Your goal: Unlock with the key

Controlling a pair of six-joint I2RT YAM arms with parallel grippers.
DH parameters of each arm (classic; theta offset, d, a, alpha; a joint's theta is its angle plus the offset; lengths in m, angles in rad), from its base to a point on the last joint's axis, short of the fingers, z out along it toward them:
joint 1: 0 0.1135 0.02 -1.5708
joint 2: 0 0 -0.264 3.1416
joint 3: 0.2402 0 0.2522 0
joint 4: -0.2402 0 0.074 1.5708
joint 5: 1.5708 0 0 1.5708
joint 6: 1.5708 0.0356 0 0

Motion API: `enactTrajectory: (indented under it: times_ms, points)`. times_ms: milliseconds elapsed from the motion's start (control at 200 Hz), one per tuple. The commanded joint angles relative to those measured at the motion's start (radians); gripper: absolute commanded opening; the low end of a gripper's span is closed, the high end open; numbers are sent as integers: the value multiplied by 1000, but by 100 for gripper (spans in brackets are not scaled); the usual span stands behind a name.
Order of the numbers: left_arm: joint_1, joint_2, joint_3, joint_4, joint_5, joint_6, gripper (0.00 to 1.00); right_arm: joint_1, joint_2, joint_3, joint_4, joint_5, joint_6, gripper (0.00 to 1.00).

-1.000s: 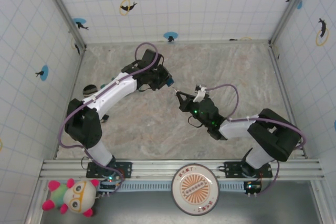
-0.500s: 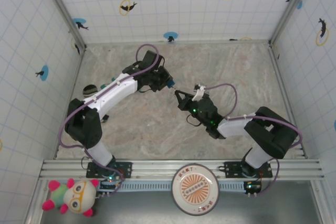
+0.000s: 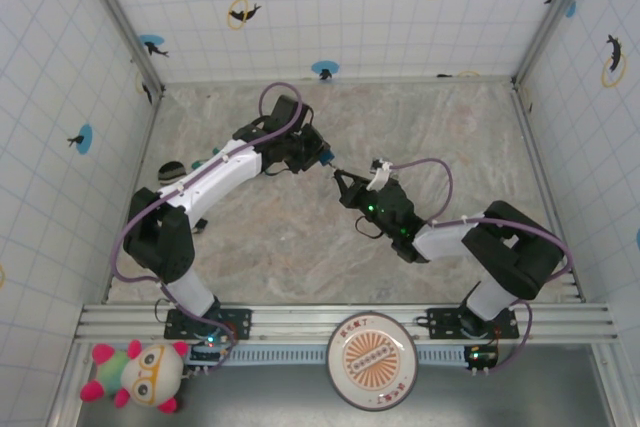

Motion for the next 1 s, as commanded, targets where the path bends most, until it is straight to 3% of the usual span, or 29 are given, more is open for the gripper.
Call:
enactTrajectory:
  times_ms: [0, 330, 716, 861, 996]
  points:
    - [-12, -23, -1, 19, 27, -18, 18, -9, 2, 43, 28, 50, 3, 0]
    - [-33, -5, 9, 21, 24, -25, 16, -6, -2, 103, -60, 74, 34, 0]
    - [-55, 8, 22, 23, 25, -29, 0, 23, -3, 154, -69, 147, 50, 0]
    - [-59, 13, 22, 24, 28, -32, 0, 44, -24, 208, -213, 187, -31, 0]
    - [-60, 17, 22, 29, 31, -32, 0, 35, -13, 196, -172, 174, 1, 0]
